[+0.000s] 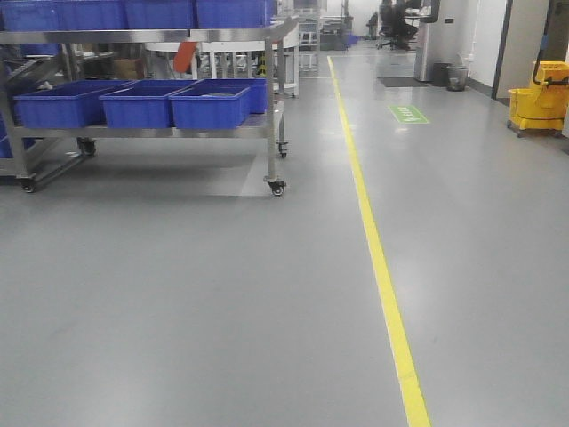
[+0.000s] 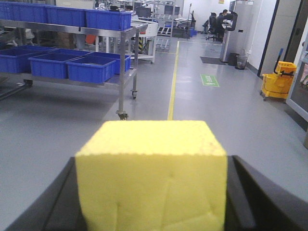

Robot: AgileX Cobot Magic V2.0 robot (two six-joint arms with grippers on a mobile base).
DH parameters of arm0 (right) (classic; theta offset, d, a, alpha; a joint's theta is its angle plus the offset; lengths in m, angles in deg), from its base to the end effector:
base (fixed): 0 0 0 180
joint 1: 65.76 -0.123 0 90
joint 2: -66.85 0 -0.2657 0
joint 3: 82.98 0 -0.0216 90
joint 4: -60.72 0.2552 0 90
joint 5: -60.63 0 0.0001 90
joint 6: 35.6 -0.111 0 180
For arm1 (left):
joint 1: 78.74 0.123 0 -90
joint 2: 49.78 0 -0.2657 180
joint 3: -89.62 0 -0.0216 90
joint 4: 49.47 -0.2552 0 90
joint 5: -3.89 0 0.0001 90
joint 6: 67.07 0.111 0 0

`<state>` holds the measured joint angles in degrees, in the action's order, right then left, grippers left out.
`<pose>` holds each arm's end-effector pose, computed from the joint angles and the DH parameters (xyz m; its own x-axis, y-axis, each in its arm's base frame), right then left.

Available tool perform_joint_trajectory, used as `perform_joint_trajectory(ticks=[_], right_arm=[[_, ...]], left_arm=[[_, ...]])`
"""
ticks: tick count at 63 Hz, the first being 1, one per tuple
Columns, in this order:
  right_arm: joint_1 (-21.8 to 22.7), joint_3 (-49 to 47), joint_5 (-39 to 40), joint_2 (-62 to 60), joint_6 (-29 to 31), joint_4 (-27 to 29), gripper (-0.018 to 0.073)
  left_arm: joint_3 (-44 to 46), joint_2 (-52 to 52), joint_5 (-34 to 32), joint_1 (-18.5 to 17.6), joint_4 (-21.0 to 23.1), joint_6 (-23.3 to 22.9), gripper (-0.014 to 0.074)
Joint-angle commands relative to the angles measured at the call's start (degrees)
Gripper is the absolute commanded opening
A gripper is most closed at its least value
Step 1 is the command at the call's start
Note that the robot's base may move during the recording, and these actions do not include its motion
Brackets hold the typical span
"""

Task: Place yellow foam block on left shelf second layer
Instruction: 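Drive the base away from the table holding the block in the right gripper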

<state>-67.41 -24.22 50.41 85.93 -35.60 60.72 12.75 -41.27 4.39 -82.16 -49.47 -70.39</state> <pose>0.1047 0.0030 0.2884 0.0338 0.0010 -0.9994 -0.0288 0.9996 0.0000 0.1004 -0.0060 0.2123 0.0681 -0.0621 -0.9957 0.0637 0.9963 -0.0578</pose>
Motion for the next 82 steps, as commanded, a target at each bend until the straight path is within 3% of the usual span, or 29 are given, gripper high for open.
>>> perform_joint_trajectory(ticks=[1,82], right_arm=[[0.0,-1.6,5.3,0.6,0.5,0.0,0.0487],[0.0,-1.6,5.3,0.6,0.5,0.0,0.0487]], left_arm=[[-1.5,0.7,-4.7,-0.3,0.3,-0.2,0.0124],[-1.5,0.7,-4.7,-0.3,0.3,-0.2,0.0124]])
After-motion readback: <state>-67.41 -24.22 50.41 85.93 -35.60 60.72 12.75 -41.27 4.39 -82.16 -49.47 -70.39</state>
